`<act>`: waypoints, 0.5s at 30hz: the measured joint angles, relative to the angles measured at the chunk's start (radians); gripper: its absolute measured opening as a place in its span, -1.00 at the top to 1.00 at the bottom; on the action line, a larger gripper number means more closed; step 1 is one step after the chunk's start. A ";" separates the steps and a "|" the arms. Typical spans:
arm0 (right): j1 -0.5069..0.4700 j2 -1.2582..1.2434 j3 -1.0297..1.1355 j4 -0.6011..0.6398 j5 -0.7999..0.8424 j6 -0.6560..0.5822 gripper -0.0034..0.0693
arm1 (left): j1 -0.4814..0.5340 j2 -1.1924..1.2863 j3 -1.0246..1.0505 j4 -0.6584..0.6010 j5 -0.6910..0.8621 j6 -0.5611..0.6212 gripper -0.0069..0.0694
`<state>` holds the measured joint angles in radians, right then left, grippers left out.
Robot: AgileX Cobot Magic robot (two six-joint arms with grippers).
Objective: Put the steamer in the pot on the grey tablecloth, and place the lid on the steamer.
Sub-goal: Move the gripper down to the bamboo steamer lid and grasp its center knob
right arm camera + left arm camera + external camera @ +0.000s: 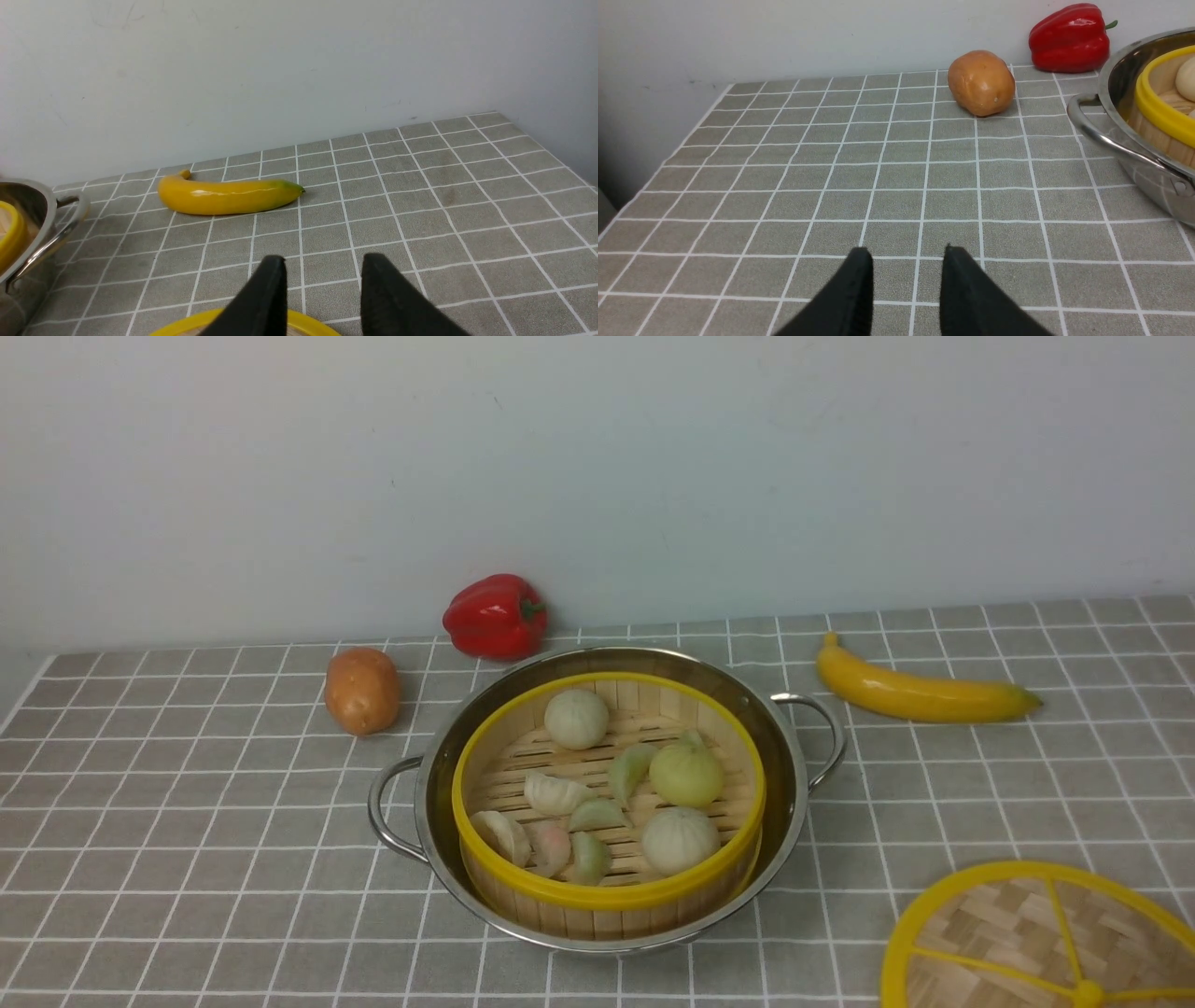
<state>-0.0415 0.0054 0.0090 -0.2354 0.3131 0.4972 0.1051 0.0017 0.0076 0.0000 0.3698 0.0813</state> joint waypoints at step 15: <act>0.000 0.129 -0.295 0.091 0.035 -0.015 0.23 | 0.000 -0.001 0.000 0.000 0.000 0.000 0.21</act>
<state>-0.0415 0.1344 -0.2859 -0.1443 0.3483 0.4818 0.1051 0.0009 0.0076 0.0000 0.3698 0.0813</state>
